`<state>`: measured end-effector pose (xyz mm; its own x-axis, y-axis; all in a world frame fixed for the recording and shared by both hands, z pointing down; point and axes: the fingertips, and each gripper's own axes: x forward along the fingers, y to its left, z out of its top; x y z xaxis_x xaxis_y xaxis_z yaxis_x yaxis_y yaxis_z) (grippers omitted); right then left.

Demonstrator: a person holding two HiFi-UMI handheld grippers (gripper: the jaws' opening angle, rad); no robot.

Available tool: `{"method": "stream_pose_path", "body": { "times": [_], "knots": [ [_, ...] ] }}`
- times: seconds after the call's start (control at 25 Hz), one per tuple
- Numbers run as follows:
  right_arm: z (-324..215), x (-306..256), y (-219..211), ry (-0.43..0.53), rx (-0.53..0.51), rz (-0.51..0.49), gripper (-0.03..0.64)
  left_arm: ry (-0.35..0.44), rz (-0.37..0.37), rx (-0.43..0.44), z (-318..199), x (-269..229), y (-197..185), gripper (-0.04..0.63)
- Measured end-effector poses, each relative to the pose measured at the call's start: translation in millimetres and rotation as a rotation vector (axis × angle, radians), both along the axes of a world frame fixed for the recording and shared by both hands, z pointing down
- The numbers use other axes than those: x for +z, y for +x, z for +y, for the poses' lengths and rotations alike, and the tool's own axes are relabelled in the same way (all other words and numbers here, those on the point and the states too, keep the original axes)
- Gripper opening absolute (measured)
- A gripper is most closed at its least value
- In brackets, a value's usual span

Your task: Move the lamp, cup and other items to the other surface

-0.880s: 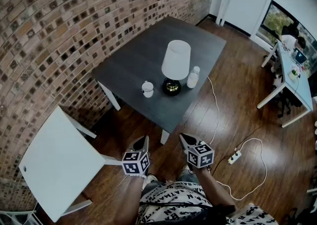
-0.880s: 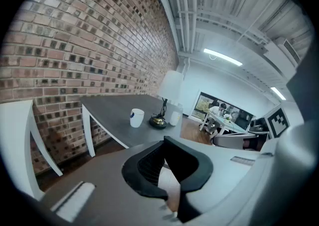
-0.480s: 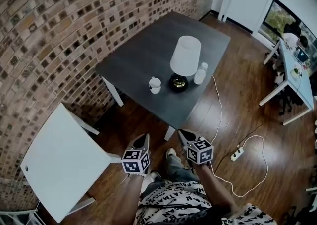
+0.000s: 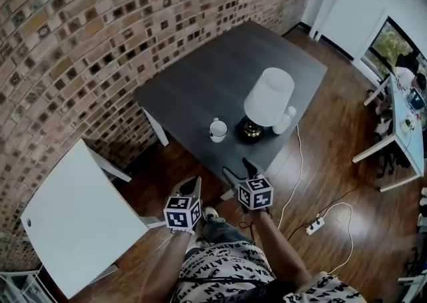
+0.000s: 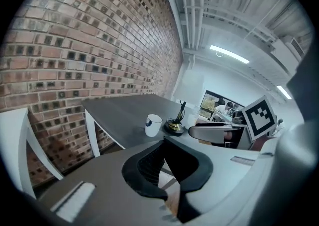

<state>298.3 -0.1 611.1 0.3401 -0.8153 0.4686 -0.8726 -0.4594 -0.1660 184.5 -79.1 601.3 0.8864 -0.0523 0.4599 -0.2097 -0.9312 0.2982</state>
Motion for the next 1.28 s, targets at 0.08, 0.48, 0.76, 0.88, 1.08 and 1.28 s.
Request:
{"method": "stream_pose_path", "body": {
  "times": [0.08,0.48,0.76,0.88,1.08,1.28],
  "knots": [
    [-19,7,17,-0.016,-0.012,0.001,0.394,-0.007,-0.011,-0.006,-10,5,15,0.000],
    [-100,55,90,-0.097,-0.047,0.020,0.477,-0.028,-0.048,-0.038,-46,39,74,0.000],
    [-133,87,116,-0.134,-0.057,0.016,0.502,-0.043,-0.069,-0.067,-65,59,87,0.000],
    [-143,95,119,-0.137,-0.062,0.028,0.500,-0.052,-0.079,-0.074,-72,68,88,0.000],
    [-151,106,125,-0.156,-0.063,0.034,0.499,-0.064,-0.098,-0.081,-80,79,91,0.000],
    [-154,106,129,-0.161,-0.068,0.046,0.474,-0.077,-0.110,-0.084,-84,83,93,0.000]
  ]
}}
